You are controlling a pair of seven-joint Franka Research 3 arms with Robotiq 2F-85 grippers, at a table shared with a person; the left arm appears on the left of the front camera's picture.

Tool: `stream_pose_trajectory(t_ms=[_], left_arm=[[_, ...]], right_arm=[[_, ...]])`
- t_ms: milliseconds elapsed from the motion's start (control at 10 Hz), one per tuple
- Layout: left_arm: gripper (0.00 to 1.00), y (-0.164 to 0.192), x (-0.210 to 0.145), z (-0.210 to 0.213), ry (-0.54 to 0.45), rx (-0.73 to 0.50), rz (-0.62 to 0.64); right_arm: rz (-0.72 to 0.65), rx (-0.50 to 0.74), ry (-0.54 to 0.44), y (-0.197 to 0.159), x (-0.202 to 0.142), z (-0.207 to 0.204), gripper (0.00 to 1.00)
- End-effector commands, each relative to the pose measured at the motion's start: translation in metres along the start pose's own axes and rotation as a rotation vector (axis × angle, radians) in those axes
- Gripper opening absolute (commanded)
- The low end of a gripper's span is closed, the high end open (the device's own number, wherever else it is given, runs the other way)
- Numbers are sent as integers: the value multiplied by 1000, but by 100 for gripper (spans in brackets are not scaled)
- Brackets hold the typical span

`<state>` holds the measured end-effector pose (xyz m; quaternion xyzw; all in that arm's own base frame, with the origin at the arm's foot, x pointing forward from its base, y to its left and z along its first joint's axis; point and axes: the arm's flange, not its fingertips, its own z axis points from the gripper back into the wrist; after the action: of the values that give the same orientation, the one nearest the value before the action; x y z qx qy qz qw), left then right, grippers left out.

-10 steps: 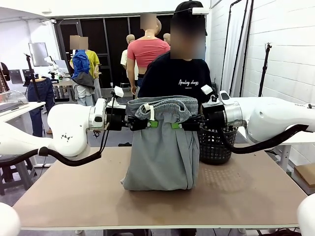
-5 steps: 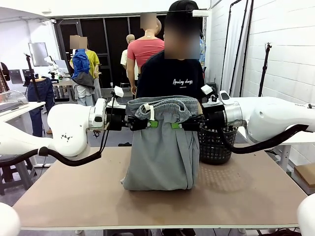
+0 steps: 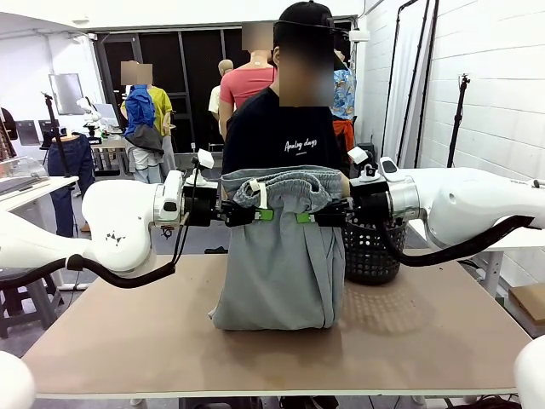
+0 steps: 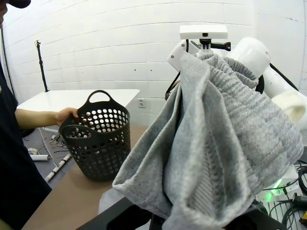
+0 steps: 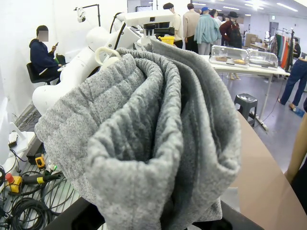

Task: Fold the training pants.
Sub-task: Fold the Training pants in half.

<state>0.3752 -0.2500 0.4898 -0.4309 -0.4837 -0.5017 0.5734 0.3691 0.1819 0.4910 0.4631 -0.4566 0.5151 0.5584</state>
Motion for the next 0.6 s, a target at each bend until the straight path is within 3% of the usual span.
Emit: stream_pose_trajectory(t_ms=[0,500], left_arm=[[0,-1,1,-1,6,14,-13],[0,0,23,0,93,51,7]], right_arm=[[2,0,-4,4,0,-1,0],[-6,-17,48,-13,18,-4,0]])
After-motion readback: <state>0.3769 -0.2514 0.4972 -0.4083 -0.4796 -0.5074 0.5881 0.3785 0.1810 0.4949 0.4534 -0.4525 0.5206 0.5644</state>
